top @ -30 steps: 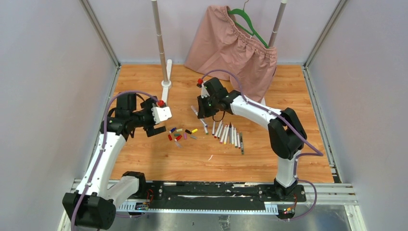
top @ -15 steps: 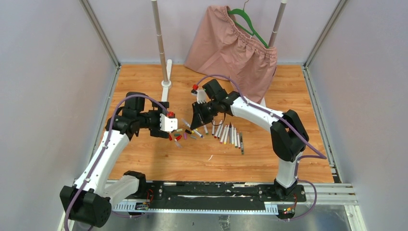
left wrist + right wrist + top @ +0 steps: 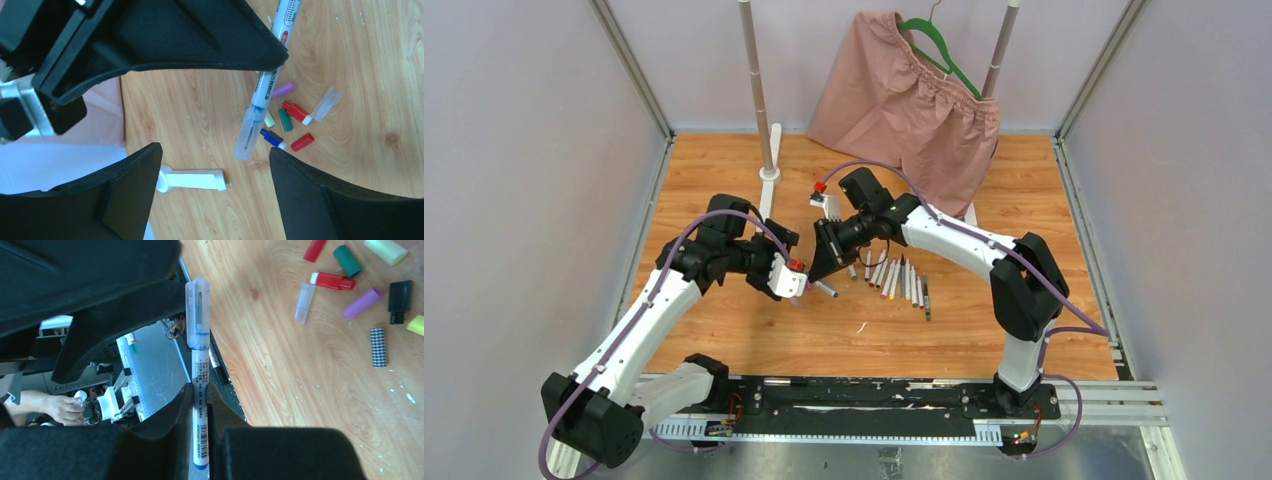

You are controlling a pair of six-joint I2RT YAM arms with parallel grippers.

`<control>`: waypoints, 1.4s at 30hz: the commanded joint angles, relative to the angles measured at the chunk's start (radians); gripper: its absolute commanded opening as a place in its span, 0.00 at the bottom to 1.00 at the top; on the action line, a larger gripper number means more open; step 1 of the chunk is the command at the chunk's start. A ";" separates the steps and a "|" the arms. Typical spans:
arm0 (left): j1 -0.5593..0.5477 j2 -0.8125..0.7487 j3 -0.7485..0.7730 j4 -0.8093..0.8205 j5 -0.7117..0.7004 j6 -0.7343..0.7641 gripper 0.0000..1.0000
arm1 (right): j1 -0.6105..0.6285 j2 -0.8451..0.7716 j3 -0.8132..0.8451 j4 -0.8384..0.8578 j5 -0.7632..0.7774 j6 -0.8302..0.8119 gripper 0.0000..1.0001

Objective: Open the pen caps

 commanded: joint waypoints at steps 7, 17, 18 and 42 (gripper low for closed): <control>-0.062 0.003 -0.024 -0.044 -0.089 0.102 0.62 | 0.016 0.007 0.000 0.104 -0.096 0.101 0.00; -0.084 -0.001 -0.027 -0.054 -0.142 0.089 0.12 | 0.014 0.028 0.003 0.142 -0.101 0.126 0.00; -0.084 -0.001 -0.028 -0.054 -0.147 0.086 0.04 | 0.014 0.029 0.001 0.142 -0.098 0.126 0.00; -0.084 -0.008 -0.013 -0.050 -0.201 0.078 0.00 | 0.039 0.039 -0.039 0.260 -0.037 0.223 0.26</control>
